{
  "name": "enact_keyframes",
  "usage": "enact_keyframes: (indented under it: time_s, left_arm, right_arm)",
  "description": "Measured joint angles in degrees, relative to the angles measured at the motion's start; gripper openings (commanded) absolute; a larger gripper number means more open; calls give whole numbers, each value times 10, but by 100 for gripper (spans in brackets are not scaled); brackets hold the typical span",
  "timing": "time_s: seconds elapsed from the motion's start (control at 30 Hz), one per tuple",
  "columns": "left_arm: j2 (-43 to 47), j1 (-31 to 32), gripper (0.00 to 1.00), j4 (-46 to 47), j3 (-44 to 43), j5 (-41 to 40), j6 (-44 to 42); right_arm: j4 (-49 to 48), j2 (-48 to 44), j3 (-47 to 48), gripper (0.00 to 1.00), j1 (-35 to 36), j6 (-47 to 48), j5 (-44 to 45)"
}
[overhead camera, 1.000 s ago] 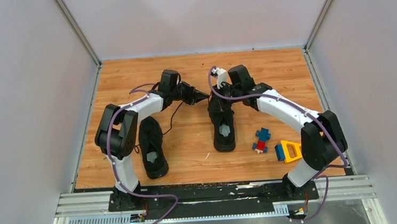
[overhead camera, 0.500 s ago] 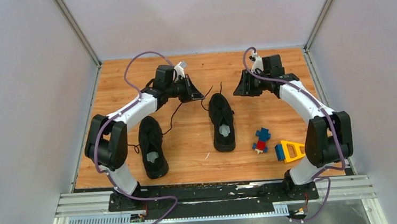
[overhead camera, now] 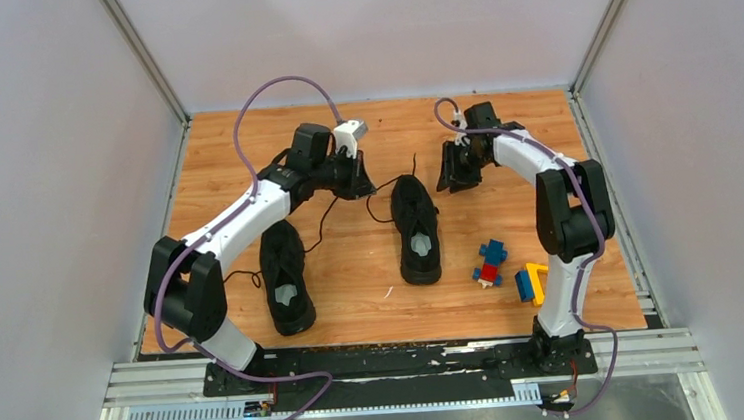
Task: Tie the shoes
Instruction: Adjust the shoe at the center of the board.
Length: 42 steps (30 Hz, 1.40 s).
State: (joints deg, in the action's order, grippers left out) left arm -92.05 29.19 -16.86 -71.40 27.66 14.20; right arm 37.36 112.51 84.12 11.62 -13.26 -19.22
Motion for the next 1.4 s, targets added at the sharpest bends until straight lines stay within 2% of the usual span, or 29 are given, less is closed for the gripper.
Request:
enact_keyframes:
  time_s: [0.23, 0.6, 0.73, 1.0, 1.07, 1.27, 1.4]
  left_arm:
    - [-4, 0, 0, -2, 24, -78, 14]
    - [13, -1, 0, -16, 87, -114, 8]
    - [43, -1, 0, -20, 97, -122, -1]
    - [87, -5, 0, -48, 108, -131, 2]
    - [104, -5, 0, -56, 120, -130, 13]
    - [139, -5, 0, -63, 168, -116, 57]
    - [140, -5, 0, -63, 204, -103, 74]
  right_arm:
    - [16, 0, -64, 42, 12, -17, -81]
    - [10, 10, -59, 42, 109, -45, -158]
    - [36, 12, -37, 45, 102, -31, -160]
    - [53, 10, 42, 49, 43, 5, -53]
    - [54, 19, 75, 48, 47, 0, -27]
    - [47, 98, 155, 35, 88, -48, 80]
    - [52, 148, 166, 34, 112, -85, 145]
